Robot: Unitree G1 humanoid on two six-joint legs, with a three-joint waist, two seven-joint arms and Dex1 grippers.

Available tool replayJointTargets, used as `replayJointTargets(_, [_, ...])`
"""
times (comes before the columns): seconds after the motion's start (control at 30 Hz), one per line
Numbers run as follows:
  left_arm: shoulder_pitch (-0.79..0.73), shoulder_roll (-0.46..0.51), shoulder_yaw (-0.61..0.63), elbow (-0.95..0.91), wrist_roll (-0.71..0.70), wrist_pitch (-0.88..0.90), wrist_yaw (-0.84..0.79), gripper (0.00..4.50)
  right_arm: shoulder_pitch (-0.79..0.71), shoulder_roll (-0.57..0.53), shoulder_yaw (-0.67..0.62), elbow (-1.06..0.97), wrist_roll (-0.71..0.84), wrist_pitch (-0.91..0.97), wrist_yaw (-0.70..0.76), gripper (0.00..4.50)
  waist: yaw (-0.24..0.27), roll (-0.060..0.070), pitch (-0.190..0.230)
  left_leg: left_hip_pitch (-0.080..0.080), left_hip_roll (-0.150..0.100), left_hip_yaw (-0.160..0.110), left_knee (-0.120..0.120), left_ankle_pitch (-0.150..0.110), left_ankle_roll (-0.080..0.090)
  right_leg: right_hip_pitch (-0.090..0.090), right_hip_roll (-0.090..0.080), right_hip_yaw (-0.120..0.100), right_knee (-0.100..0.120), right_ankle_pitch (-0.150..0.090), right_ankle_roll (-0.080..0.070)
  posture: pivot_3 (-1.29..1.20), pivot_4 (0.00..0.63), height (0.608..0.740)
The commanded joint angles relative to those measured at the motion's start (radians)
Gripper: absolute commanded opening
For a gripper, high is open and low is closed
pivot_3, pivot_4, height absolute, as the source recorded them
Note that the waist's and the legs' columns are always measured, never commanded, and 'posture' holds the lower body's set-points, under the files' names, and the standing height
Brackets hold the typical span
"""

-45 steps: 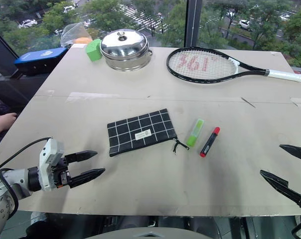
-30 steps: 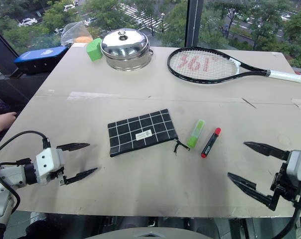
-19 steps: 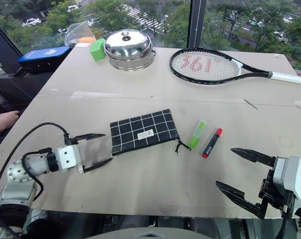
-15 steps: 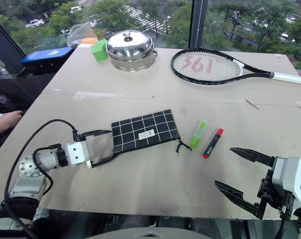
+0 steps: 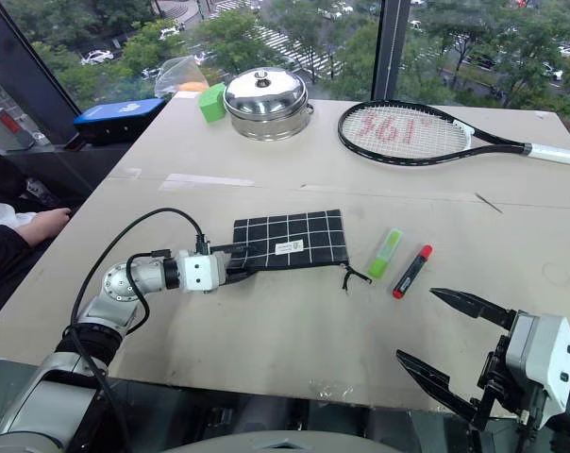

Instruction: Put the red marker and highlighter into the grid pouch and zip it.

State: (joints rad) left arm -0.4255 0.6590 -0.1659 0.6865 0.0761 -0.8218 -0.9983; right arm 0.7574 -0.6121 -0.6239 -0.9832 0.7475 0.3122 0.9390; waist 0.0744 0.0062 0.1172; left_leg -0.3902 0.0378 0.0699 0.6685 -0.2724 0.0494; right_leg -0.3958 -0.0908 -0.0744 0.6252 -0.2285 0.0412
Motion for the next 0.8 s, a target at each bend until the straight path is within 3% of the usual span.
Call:
replayJointTargets(0.03, [-0.008,0.001,-0.012,0.106,-0.003,0.059,-0.031,0.49,0.022,0.013,0.008,-0.043,-0.006,-0.03,-0.015,4.5,-0.003,0.0,0.0,0.0,0.001,0.0,0.0,0.0,0.0,0.0,-0.003,0.0,0.0,0.0,0.0,0.0,0.15,0.74])
replayJointTargets(0.1, [-0.007,0.001,-0.006,0.109,-0.05,0.081,-0.081,0.04,0.027,0.017,0.025,-0.048,-0.017,-0.035,-0.024,4.5,-0.012,0.005,-0.003,0.001,0.001,0.0,0.0,0.0,0.0,0.0,-0.003,-0.001,0.0,0.0,0.0,0.0,0.15,0.74])
replayJointTargets(0.23, [0.034,0.005,0.023,-0.048,-0.201,0.282,-0.197,0.04,-0.041,0.019,0.095,-0.055,-0.045,0.004,-0.129,4.5,-0.029,0.005,-0.003,0.004,0.002,0.001,-0.002,0.0,0.0,0.0,-0.002,-0.001,0.001,0.0,0.0,0.0,0.15,0.74])
replayJointTargets(0.3, [0.069,0.018,0.035,-0.194,-0.27,0.443,-0.221,0.04,-0.105,0.023,0.152,-0.062,-0.057,0.048,-0.232,4.5,-0.034,-0.002,0.001,0.003,0.004,0.001,-0.002,0.002,0.003,-0.001,-0.001,-0.002,0.001,-0.001,0.0,0.0,0.15,0.74])
replayJointTargets(0.43, [0.122,0.057,0.063,-0.571,-0.448,0.899,-0.182,0.04,-0.349,0.013,0.378,-0.063,-0.093,0.32,-0.55,4.5,-0.041,-0.015,0.007,-0.009,0.003,0.0,-0.001,0.002,0.004,-0.009,0.002,-0.002,-0.001,0.002,-0.004,0.0,0.15,0.74])
replayJointTargets(0.53, [0.132,0.065,0.08,-0.719,-0.503,1.083,-0.136,0.04,-0.574,0.054,0.516,0.024,-0.102,0.521,-0.707,4.5,-0.054,-0.023,0.012,-0.011,0.003,0.0,0.0,0.002,0.004,-0.01,0.002,0.0,-0.002,0.002,-0.004,0.0,0.15,0.74])
replayJointTargets(0.7, [0.137,0.055,0.089,-0.81,-0.514,1.182,-0.094,0.04,-0.833,0.151,0.588,0.182,-0.092,0.742,-0.835,4.5,-0.059,-0.022,0.015,-0.01,0.001,0.001,-0.002,0.002,0.005,-0.01,0.004,0.0,-0.002,0.002,-0.004,0.0,0.15,0.74])
replayJointTargets(0.8, [0.142,0.049,0.097,-0.822,-0.508,1.193,-0.083,0.04,-0.905,0.188,0.567,0.222,-0.071,0.818,-0.864,4.5,-0.06,-0.022,0.015,-0.01,0.001,0.001,-0.003,0.002,0.005,-0.01,0.005,0.0,-0.002,0.002,-0.004,0.0,0.15,0.74])
